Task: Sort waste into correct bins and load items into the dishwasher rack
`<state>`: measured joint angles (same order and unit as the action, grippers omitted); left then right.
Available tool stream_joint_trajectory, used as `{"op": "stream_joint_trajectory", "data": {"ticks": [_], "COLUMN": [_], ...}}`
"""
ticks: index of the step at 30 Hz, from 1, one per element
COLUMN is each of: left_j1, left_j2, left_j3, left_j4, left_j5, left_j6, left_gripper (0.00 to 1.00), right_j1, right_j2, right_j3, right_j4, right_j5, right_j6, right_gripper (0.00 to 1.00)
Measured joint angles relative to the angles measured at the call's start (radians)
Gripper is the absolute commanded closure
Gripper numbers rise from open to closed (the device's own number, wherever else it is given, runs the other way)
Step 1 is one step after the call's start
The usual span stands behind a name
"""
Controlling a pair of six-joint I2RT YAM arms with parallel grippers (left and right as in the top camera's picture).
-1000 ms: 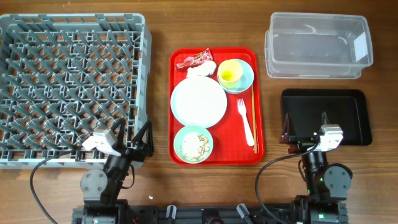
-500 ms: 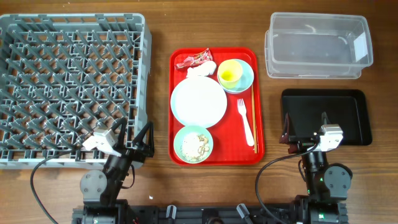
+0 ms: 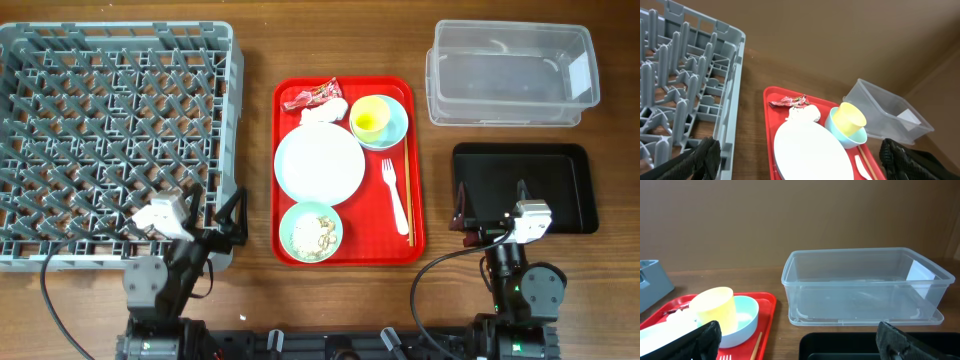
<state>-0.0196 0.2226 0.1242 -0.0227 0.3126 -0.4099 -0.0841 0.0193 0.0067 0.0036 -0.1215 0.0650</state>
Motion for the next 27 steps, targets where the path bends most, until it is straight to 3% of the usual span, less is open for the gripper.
{"op": "stream_joint_trajectory", "data": {"ticks": [9, 27], "left_j1": [0.0, 0.0], "left_j2": [0.29, 0.27], "left_j3": [0.198, 0.268], "left_j4": [0.0, 0.012], "left_j5": [0.0, 0.083], "left_j6": [0.02, 0.024], "left_gripper": [0.0, 0.0], "right_j1": [0.0, 0.0], "right_j2": [0.0, 0.0], "right_j3": [0.0, 0.0], "right_j4": [0.0, 0.0], "right_j5": [0.0, 0.0], "right_j6": [0.0, 0.0], "right_gripper": [0.0, 0.0]}}
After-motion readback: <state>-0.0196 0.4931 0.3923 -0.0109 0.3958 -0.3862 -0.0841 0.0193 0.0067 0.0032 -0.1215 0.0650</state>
